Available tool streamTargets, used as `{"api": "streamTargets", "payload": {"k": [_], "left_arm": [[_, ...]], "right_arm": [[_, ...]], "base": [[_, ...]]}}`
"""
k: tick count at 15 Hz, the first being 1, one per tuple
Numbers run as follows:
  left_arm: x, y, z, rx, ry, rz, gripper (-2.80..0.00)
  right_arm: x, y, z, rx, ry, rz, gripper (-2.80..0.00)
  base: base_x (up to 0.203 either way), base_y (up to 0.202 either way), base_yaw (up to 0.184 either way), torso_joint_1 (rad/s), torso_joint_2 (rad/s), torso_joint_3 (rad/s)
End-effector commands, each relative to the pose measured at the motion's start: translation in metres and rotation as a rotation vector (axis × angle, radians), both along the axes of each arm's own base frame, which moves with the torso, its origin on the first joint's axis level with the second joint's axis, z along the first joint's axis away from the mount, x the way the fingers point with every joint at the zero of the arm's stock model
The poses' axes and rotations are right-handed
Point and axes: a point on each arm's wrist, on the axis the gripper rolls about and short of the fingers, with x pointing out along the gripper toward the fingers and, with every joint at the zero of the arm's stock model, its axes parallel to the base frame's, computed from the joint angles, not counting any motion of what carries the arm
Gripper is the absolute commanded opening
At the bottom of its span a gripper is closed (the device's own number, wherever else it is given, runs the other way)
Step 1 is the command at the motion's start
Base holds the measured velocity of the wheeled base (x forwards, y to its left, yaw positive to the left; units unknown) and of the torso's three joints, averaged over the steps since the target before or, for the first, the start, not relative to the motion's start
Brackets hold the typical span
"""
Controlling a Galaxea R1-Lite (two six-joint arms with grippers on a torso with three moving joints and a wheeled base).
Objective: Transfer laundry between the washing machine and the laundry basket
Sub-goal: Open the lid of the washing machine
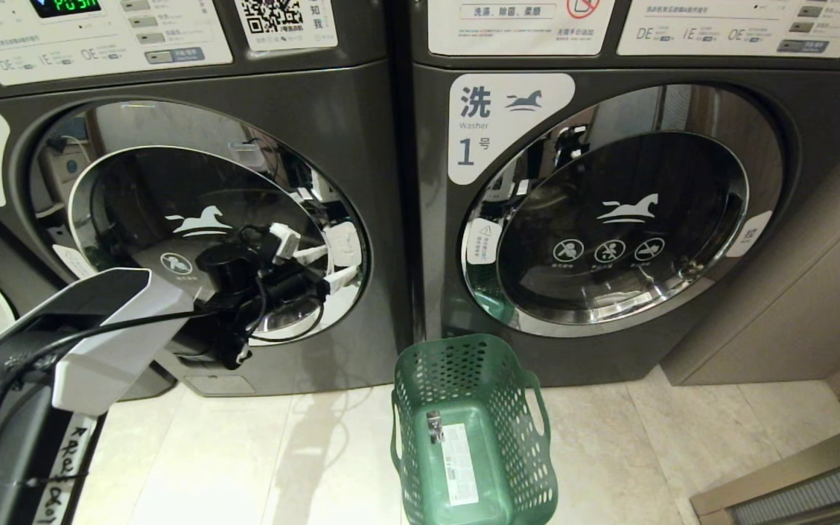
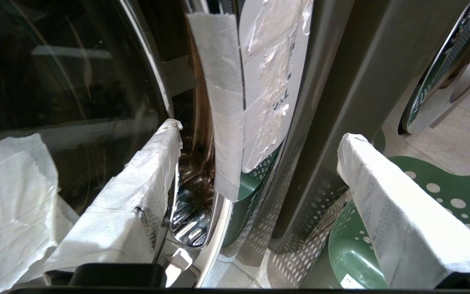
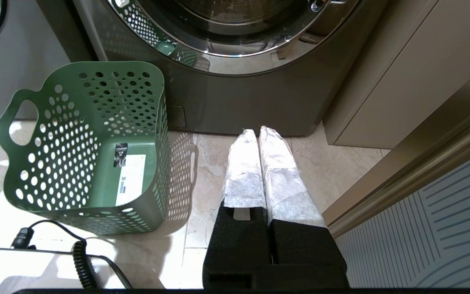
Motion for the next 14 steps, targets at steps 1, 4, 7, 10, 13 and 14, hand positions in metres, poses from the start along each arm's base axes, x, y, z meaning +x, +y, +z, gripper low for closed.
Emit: {"api": "streamTargets", "payload": {"k": [1, 4, 7, 10, 13, 14], "left_arm": [[0.0002, 0.0053, 0.0043, -0.003, -0.016, 0.012, 0.0], [0.0004, 0.0062, 0.0042, -0.003, -0.014, -0.025, 0.0], [0.0032, 0.0114, 0.0036, -0.019, 0.0, -0.093, 0.0], [0.0059, 0.0122, 0.0088, -0.057, 0.014, -0.136, 0.0], [0.0047, 0.0128, 0.0097, -0.05, 0.011, -0.193, 0.0], [0.0041, 0.0126, 0.0105, -0.047, 0.005, -0.209, 0.0]], "right_arm": [[0.0001, 0.0, 0.0, -0.001, 0.002, 0.0, -2.8], [0.0001, 0.0, 0.0, -0.001, 0.002, 0.0, -2.8], [0.0001, 0.0, 0.0, -0.001, 0.002, 0.0, -2.8], [0.0001, 0.0, 0.0, -0.001, 0.002, 0.0, -2.8], [0.0001, 0.0, 0.0, -0.001, 0.002, 0.0, -2.8], [0.0001, 0.0, 0.0, -0.001, 0.002, 0.0, -2.8]], "base": [[0.0, 0.0, 0.0, 0.0, 0.0, 0.0], [0.0, 0.0, 0.0, 0.0, 0.0, 0.0], [0.0, 0.0, 0.0, 0.0, 0.0, 0.0], [0.0, 0.0, 0.0, 0.0, 0.0, 0.0], [0.0, 0.0, 0.0, 0.0, 0.0, 0.0], [0.0, 0.0, 0.0, 0.0, 0.0, 0.0]]}}
